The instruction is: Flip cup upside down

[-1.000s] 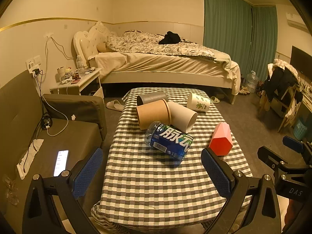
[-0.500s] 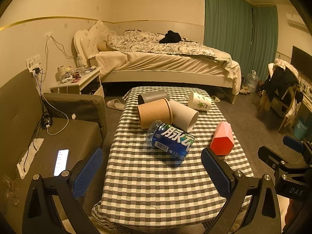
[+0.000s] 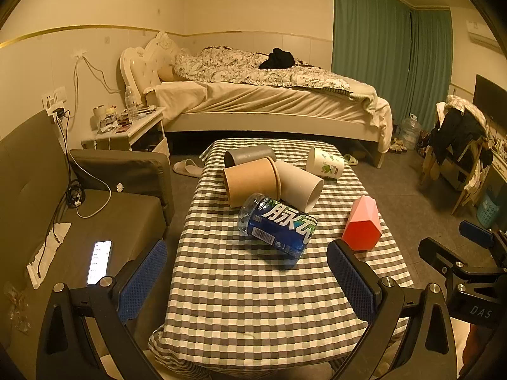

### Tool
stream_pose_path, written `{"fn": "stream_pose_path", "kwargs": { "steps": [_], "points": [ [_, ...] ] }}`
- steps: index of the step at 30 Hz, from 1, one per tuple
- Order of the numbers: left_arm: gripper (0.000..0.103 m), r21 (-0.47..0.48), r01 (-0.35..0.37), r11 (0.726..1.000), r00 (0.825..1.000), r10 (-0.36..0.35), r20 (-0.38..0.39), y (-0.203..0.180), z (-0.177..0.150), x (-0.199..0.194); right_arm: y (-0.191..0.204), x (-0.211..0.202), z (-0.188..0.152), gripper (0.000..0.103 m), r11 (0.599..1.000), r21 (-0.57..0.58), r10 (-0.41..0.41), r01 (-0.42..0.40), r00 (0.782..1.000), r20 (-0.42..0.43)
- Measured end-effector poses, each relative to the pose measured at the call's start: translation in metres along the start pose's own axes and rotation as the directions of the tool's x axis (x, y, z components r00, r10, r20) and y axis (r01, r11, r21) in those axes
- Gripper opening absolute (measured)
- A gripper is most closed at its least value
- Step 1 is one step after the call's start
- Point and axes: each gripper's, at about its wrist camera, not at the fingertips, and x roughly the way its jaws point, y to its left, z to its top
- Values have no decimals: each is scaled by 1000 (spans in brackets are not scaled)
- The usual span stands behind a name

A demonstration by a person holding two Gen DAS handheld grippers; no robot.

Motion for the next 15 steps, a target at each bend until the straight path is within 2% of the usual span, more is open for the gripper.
{"fn": "stream_pose_path", "kwargs": {
  "steps": [15],
  "points": [
    [103, -1, 0, 1000, 1000, 0, -2, 0, -1, 1, 0, 0, -1, 103, 1000, -1, 1, -1, 1000, -1]
  ]
}}
